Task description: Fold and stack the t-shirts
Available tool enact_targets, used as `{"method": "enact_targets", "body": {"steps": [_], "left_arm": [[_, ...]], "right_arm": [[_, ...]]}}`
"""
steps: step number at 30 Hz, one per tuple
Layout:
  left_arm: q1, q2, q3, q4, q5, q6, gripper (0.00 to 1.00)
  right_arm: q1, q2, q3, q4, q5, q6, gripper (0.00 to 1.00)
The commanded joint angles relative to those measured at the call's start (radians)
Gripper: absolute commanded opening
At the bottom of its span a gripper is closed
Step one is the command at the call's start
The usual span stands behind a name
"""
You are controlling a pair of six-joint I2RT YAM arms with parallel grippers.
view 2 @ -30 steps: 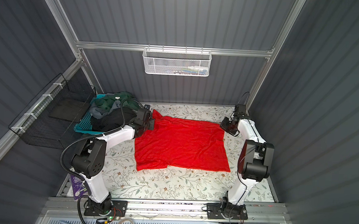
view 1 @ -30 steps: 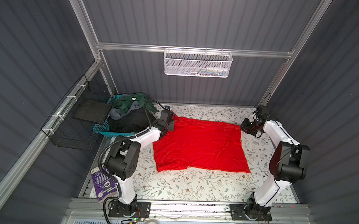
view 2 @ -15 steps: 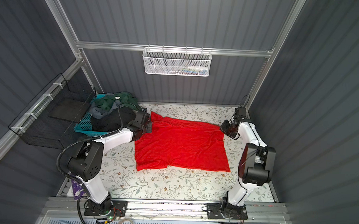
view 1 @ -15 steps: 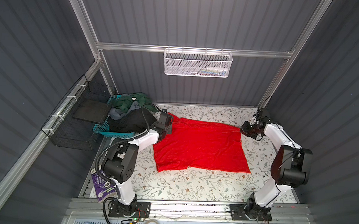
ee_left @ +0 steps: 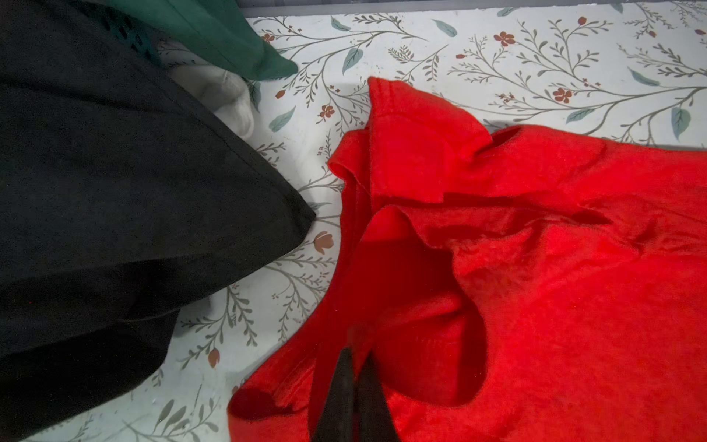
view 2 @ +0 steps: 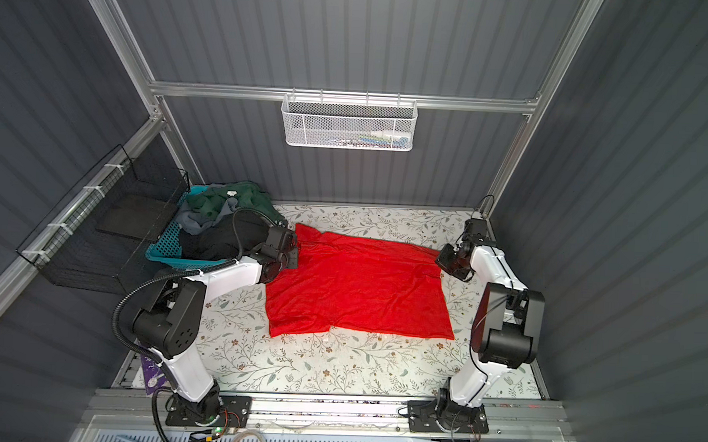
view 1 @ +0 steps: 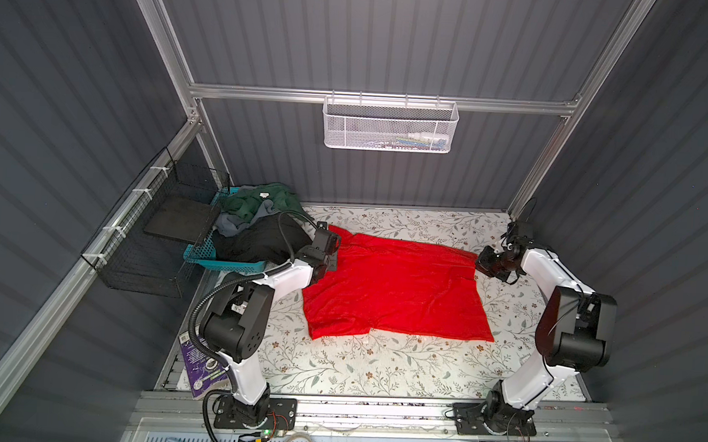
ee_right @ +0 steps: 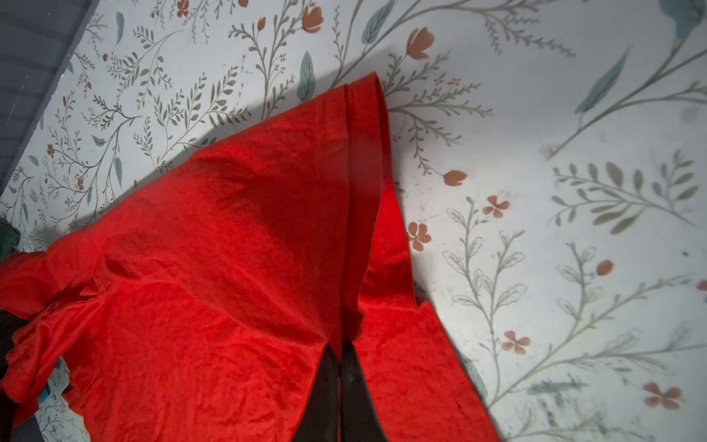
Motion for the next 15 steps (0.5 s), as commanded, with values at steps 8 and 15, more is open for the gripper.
{"method": "enact_targets", "body": {"steps": [8,15], "left_arm": [[-0.002,-0.024,-0.021,-0.006,-0.007,-0.015,0.00],[-0.002,-0.050,-0.017,-0.026,-0.019,-0.014,0.00]], "right_arm": [[-0.010,0.038,-0.013,0.005,0.035,0.002,0.00],[-0.013,0.034,-0.007,-0.003,0.020,-0.008,0.00]]}}
